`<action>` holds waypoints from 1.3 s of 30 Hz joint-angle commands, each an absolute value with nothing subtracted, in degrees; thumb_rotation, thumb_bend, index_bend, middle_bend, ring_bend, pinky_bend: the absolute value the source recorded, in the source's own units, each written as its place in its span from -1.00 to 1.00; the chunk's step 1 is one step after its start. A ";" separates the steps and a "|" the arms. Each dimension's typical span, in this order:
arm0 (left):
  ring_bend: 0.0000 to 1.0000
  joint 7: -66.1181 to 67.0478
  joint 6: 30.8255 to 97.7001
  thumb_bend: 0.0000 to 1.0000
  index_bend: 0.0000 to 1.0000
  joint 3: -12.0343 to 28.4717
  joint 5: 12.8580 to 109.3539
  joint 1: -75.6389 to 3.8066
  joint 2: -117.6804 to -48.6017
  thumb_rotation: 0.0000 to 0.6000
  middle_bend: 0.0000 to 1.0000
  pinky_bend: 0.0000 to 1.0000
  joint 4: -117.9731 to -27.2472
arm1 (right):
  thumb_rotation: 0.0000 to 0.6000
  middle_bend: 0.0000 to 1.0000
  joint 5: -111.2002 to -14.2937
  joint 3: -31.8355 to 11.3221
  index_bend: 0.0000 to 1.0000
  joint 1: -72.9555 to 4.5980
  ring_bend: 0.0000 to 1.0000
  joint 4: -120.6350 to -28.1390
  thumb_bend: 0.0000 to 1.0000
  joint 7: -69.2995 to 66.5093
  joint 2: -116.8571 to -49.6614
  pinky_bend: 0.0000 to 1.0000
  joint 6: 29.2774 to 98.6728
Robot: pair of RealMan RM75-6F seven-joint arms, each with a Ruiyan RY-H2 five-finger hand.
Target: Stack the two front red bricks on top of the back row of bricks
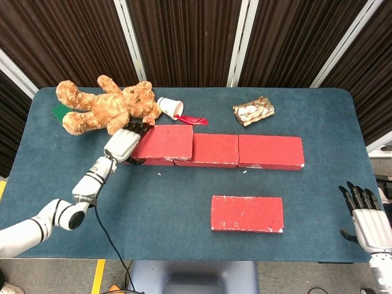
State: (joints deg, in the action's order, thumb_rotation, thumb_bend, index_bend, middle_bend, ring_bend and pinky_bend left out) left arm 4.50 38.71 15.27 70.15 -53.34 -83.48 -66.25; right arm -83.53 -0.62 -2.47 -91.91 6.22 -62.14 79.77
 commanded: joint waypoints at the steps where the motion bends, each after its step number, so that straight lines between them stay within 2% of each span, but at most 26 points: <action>1: 0.66 -0.52 36.01 -0.41 -1.00 15.08 71.85 -56.30 -87.07 1.00 0.16 0.80 -60.23 | 1.00 -1.00 -82.72 -0.97 -1.00 -2.74 -1.00 -91.79 -0.72 6.48 -62.25 -1.00 79.21; 12: 0.65 -4.88 35.81 -0.40 -1.00 13.50 73.74 -58.08 -90.78 1.00 0.15 0.77 -54.51 | 1.00 -1.00 -81.60 -1.22 -1.00 -3.33 -1.00 -91.42 -0.72 6.24 -62.20 -1.00 77.90; 23: 0.55 -3.74 35.32 -0.39 -1.00 13.55 71.72 -59.14 -92.45 1.00 0.12 0.69 -53.60 | 1.00 -1.00 -81.05 -1.21 -1.00 -3.72 -1.00 -91.10 -0.72 5.72 -61.92 -1.00 76.96; 26: 0.36 -3.38 35.06 -0.41 -1.00 13.56 71.11 -59.27 -92.23 1.00 0.08 0.58 -54.14 | 1.00 -1.00 -80.79 -1.25 -1.00 -3.77 -1.00 -91.18 -0.72 5.70 -61.84 -1.00 76.81; 29: 0.17 -2.86 34.63 -0.43 -1.00 13.45 70.50 -59.42 -92.13 1.00 0.03 0.30 -54.55 | 1.00 -1.00 -80.77 -1.22 -1.00 -3.76 -1.00 -91.28 -0.72 5.61 -61.71 -1.00 76.82; 32: -0.02 -2.40 34.49 -0.45 -1.00 13.38 70.03 -59.57 -92.13 1.00 -0.05 0.10 -54.89 | 1.00 -1.00 -80.81 -1.14 -1.00 -3.78 -1.00 -91.34 -0.72 5.51 -61.62 -1.00 76.76; 35: -0.46 -1.90 34.68 -0.47 -1.00 13.44 69.52 -59.65 -92.18 1.00 -0.32 -0.12 -55.09 | 1.00 -1.00 -80.82 -1.08 -1.00 -3.77 -1.00 -91.47 -0.72 5.38 -61.47 -1.00 76.74; 39: -0.76 -1.45 34.80 -0.48 -1.00 13.34 69.14 -59.70 -92.10 1.00 -0.56 -0.35 -55.50 | 1.00 -1.00 -80.76 -1.03 -1.00 -3.72 -1.00 -91.62 -0.72 5.23 -61.27 -1.00 76.75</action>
